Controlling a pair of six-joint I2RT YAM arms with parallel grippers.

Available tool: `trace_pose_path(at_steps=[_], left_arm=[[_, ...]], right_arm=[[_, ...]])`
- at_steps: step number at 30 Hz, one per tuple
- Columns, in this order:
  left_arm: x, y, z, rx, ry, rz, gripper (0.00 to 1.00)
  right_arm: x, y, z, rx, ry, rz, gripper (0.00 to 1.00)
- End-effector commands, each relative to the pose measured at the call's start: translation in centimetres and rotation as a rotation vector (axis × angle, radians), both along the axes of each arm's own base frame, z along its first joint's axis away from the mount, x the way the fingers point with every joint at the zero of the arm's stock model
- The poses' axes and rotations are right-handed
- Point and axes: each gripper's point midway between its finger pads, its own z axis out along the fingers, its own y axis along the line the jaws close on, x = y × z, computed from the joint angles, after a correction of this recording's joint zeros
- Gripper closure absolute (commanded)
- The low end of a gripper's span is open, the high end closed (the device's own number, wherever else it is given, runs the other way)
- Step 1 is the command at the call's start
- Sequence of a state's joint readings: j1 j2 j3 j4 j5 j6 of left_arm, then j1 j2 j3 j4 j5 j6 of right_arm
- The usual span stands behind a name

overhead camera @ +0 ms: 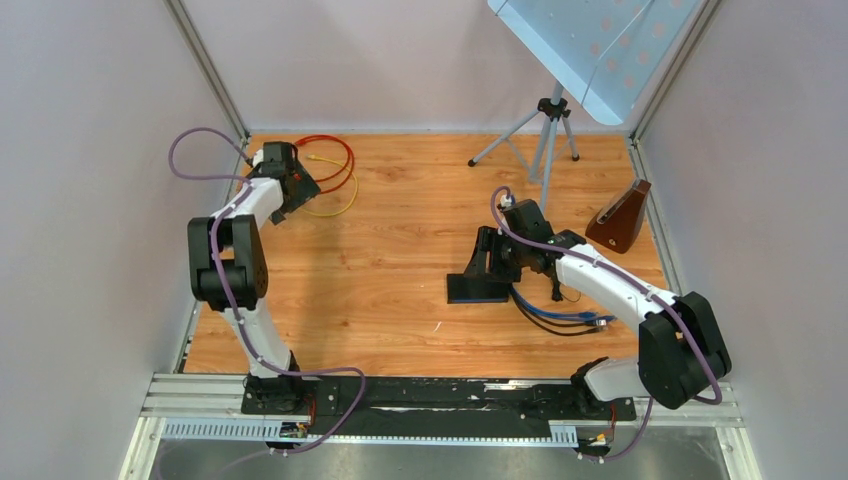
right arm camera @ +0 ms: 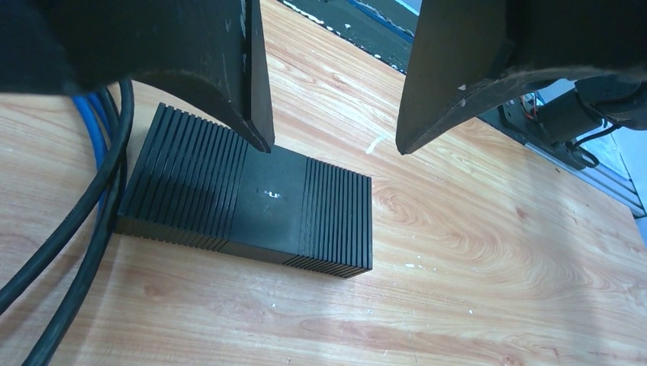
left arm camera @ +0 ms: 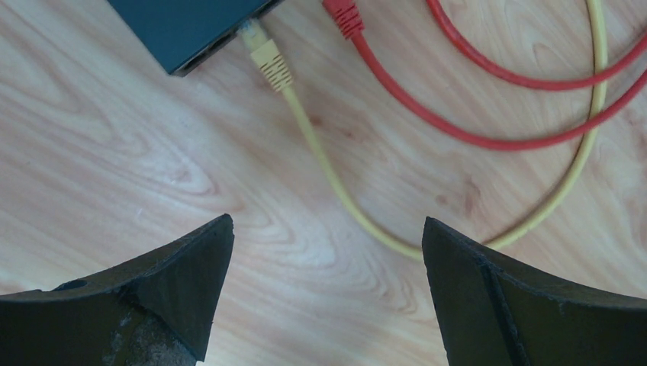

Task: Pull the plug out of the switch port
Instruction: Move the switch port to the center of the board.

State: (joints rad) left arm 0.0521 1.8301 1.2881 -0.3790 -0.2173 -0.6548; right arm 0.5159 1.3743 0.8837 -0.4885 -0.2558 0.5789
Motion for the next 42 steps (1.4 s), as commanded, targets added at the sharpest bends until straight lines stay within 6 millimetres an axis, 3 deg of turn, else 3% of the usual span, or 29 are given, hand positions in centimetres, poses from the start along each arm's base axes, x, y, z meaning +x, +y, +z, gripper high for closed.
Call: trace_pose_path(at_steps=[1,7,15,24,32,39,42], left_arm=[[1.4,0.9,0.0,0.0,0.041,0.099,0.0],[2.5,1.2,-1.3,0.002,0.113,0.123,0.03],[1.7,1.2,-4.0,-0.003,0.177,0.135,0.12],[1.3,0.3,-6.0,-0.039,0.24,0.081,0.3],[-1.7,-1.1,-6.8,-0.075,0.265,-0.003,0.48],[-4.9,-3.1,-6.6,-0.094,0.284,-0.156,0.7],[-6.8,-3.7,-6.9,-0.074,0.31,-0.189,0.72]], right_arm=[[0.4,0.9,1.3,0.044,-0.024,0.005,0.41],[0.1,1.1,0.8,0.047,0.001,0.015,0.41],[-0.1,1.1,0.3,0.05,0.025,0.006,0.42],[-0.4,1.2,-0.3,0.051,0.05,0.018,0.43],[-0.7,1.1,-1.1,0.04,0.079,0.012,0.43],[-0.4,1.5,-1.5,0.041,0.096,0.023,0.44],[-0.4,1.7,-1.6,0.042,0.103,0.025,0.44]])
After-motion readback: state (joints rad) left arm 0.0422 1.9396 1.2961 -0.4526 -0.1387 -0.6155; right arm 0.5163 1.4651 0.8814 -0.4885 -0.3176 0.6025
